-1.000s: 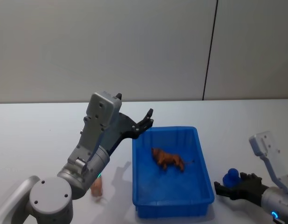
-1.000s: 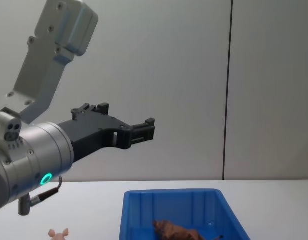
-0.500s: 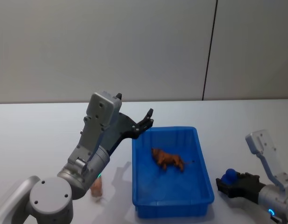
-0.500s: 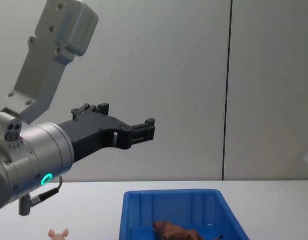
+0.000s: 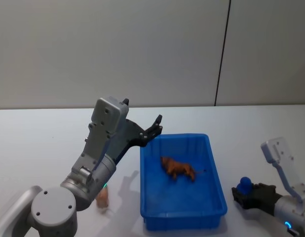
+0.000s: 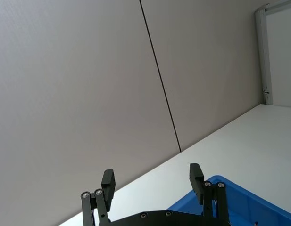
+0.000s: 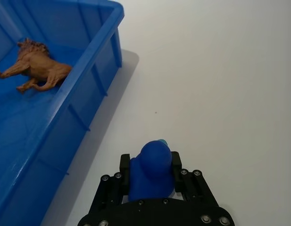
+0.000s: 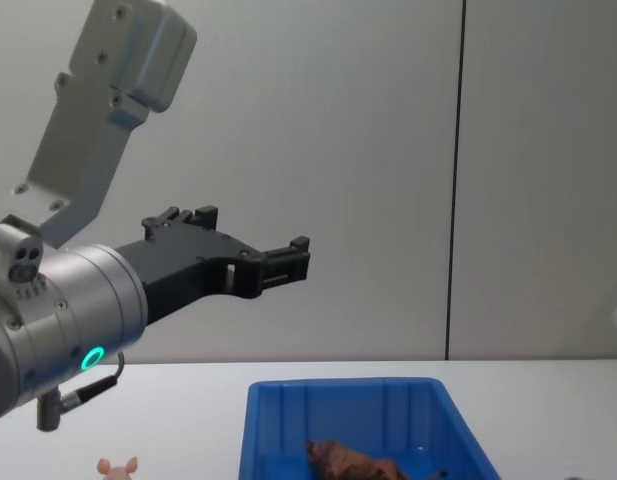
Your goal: Pick up the two dolls from the table and place them into the box.
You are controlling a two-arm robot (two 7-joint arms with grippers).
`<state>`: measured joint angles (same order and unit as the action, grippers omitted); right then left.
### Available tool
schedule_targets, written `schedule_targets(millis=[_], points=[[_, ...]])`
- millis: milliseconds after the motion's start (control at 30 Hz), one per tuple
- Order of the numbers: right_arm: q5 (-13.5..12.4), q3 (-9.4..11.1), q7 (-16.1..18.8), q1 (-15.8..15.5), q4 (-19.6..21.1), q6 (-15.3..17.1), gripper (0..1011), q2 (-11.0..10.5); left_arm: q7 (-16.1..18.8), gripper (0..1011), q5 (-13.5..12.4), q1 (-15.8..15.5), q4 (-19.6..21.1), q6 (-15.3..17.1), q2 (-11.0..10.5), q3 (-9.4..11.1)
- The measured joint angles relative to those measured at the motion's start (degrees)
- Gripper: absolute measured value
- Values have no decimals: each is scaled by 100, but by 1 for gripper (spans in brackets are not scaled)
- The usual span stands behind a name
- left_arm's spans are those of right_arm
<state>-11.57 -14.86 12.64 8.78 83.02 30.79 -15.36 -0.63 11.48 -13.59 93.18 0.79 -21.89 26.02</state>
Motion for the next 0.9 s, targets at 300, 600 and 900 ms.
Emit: schedule_targets(millis=[300, 600, 900], points=[[6, 62, -168, -80, 266, -248, 436, -66, 0, 1001, 0, 0, 0, 0, 0, 0], [114, 105, -146, -44, 620, -543, 386, -104, 0, 1001, 0, 0, 0, 0, 0, 0], [199, 86, 252, 149, 839, -728, 343, -66, 0, 1001, 0, 0, 0, 0, 0, 0]])
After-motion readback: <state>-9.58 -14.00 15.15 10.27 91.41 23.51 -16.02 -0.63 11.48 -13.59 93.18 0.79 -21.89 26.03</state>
